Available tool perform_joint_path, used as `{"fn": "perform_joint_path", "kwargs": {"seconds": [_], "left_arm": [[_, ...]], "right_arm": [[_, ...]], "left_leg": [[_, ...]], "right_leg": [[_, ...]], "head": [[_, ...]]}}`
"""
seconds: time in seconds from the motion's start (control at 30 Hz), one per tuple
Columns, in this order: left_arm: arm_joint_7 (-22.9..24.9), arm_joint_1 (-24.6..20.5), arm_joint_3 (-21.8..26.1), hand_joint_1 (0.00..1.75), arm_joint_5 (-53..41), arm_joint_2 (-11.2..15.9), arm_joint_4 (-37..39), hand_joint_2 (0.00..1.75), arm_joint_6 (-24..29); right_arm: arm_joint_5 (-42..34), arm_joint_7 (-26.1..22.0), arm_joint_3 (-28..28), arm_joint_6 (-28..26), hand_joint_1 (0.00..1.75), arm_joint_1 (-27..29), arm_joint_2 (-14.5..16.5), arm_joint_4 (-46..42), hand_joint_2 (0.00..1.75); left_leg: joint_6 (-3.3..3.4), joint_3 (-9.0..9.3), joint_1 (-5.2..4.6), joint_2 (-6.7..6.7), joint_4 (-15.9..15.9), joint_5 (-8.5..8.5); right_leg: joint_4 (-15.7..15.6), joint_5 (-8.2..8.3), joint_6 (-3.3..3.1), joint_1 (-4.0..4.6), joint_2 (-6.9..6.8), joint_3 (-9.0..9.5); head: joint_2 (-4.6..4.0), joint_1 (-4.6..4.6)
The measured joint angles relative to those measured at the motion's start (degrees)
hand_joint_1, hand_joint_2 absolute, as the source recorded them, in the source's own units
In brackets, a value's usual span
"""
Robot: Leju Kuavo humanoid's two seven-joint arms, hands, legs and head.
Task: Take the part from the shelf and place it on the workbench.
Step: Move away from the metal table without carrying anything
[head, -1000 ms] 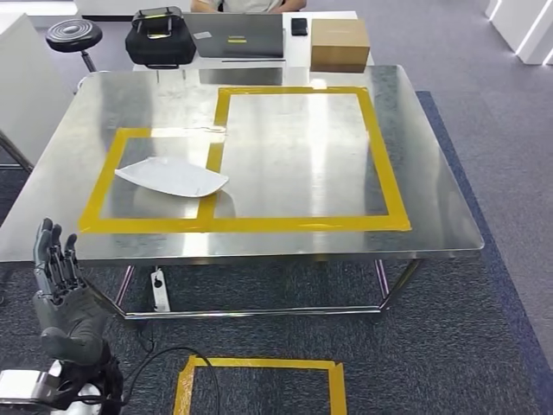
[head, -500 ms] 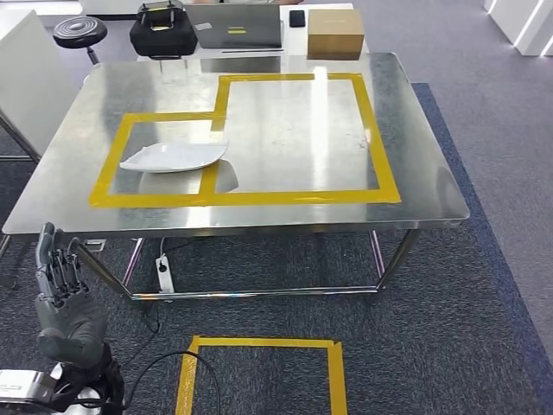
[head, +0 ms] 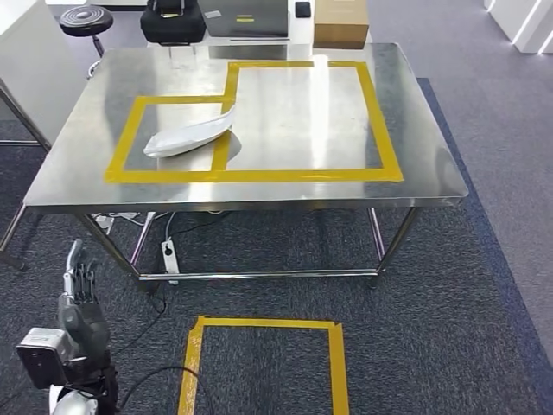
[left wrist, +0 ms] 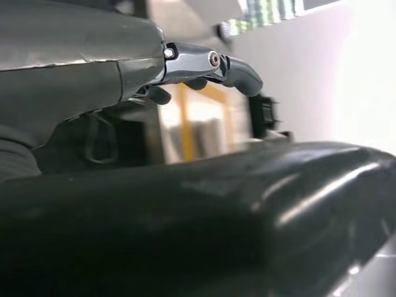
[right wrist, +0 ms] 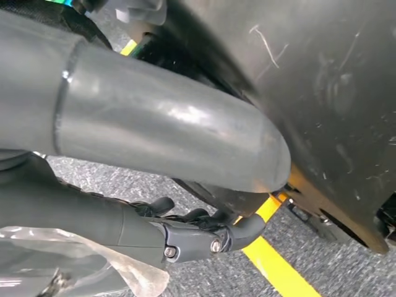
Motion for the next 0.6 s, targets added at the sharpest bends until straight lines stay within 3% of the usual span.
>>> {"fn": "perform_joint_path", "kwargs": {"seconds": [0.07, 0.13, 0.17, 0.2, 0.23, 0.27, 0.3, 0.37, 0.4, 0.47, 0.5, 0.53, 0.6], "left_arm": [[1.7, -1.2, 2.5, 0.00, -2.0, -0.5, 6.6, 0.00, -2.1], [3.0, -2.8, 4.8, 0.00, -4.8, -0.8, 15.2, 0.00, -4.5], [3.1, -3.8, 6.0, 0.00, -6.0, -0.9, 20.6, 0.00, -5.6], [3.0, -4.8, 7.2, 0.00, -6.8, -0.9, 26.0, 0.00, -6.4], [2.7, -5.9, 8.3, 0.00, -7.4, -0.9, 31.6, 0.00, -6.9], [2.8, -7.1, 9.3, 0.00, -8.0, -0.9, 37.4, 0.00, -7.3], [3.2, -8.2, 10.2, 0.00, -8.8, -0.8, 43.1, 0.00, -7.4], [4.3, -9.8, 11.5, 0.00, -10.3, -0.7, 53.0, 0.00, -7.6], [4.5, -10.2, 11.9, 0.00, -10.7, -0.6, 56.8, 0.00, -7.6], [4.4, -10.8, 12.5, 0.00, -11.0, -0.5, 62.7, 0.00, -7.6], [4.4, -11.1, 12.8, 0.00, -11.1, -0.5, 65.1, 0.00, -7.6], [4.3, -11.3, 13.1, 0.00, -11.2, -0.4, 67.1, 0.00, -7.6], [4.4, -11.8, 13.3, 0.00, -11.2, -0.3, 70.1, 0.00, -7.6]], "right_arm": [[0.0, -0.2, 0.0, 0.3, 0.00, 0.0, -0.1, 0.0, 0.00], [0.1, -0.3, 0.0, 0.6, 0.00, -0.2, -0.1, 0.0, 0.00], [0.1, -0.2, 0.0, 0.8, 0.00, -0.2, -0.2, 0.0, 0.00], [0.2, -0.1, 0.0, 0.9, 0.00, -0.2, -0.2, 0.0, 0.00], [0.3, 0.1, 0.0, 1.0, 0.00, -0.2, -0.3, 0.0, 0.00], [0.5, 0.2, 0.0, 1.2, 0.00, -0.2, -0.3, 0.0, 0.00], [0.6, 0.4, 0.0, 1.3, 0.00, -0.3, -0.4, 0.0, 0.00], [0.9, 0.5, 0.1, 1.6, 0.00, -0.3, -0.5, 0.0, 0.00], [1.0, 0.5, 0.1, 1.7, 0.00, -0.3, -0.5, 0.0, 0.00], [1.1, 0.5, 0.2, 1.8, 0.00, -0.2, -0.5, 0.0, 0.00], [1.2, 0.6, 0.3, 1.9, 0.00, -0.2, -0.5, 0.0, 0.00], [1.2, 0.6, 0.3, 1.9, 0.00, -0.1, -0.5, 0.0, 0.00], [1.2, 0.6, 0.3, 1.9, 0.00, -0.2, -0.5, 0.0, 0.00]], "left_leg": [[0.86, -1.39, 0.16, 0.27, -0.3, 1.37], [1.23, -3.07, -0.01, 0.31, -0.3, 2.65], [1.22, -4.00, -0.12, 0.35, -0.2, 3.34], [1.16, -4.99, -0.19, 0.40, 0.0, 4.00], [1.07, -5.94, -0.23, 0.44, 0.2, 4.60], [0.93, -6.87, -0.24, 0.47, 0.5, 5.15], [0.73, -7.71, -0.29, 0.48, 1.0, 5.62], [0.20, -8.83, -0.43, 0.53, 1.8, 6.45], [-0.10, -9.09, -0.46, 0.58, 2.1, 6.90], [-0.73, -9.34, -0.38, 0.60, 2.0, 7.66], [-1.09, -9.63, -0.27, 0.49, 2.4, 6.89], [-1.46, -10.07, -0.15, 0.37, 3.6, 4.96], [-2.11, -11.22, 0.13, 0.22, 9.2, -1.20]], "right_leg": [[3.8, -4.46, 0.32, -0.01, 0.33, -1.55], [10.4, -9.41, 0.46, 0.01, 0.45, -2.99], [13.0, -10.06, 0.51, 0.03, 0.47, -3.12], [14.3, -9.20, 0.52, 0.04, 0.48, -2.60], [13.8, -7.35, 0.50, 0.03, 0.48, -1.33], [11.5, -5.38, 0.45, 0.02, 0.48, 0.83], [7.6, -4.61, 0.38, 0.03, 0.52, 3.69], [0.0, -5.54, 0.02, 0.10, 0.66, 8.67], [-2.1, -6.44, -0.26, 0.20, 0.71, 9.78], [-2.8, -6.25, -1.08, 0.25, 0.57, 9.31], [-2.7, -5.72, -1.54, 0.20, 0.43, 8.82], [-2.8, -5.07, -1.99, 0.12, 0.29, 8.22], [-2.7, -3.76, -2.52, 0.07, 0.13, 6.85]], "head": [[0.00, 0.23], [0.00, 0.43], [0.00, 0.44], [0.00, 0.44], [0.00, 0.44], [0.00, 0.44], [0.00, 0.45], [0.01, 0.41], [0.01, 0.41], [0.00, 0.45], [0.00, 0.46], [0.00, 0.42], [0.00, 0.31]]}}
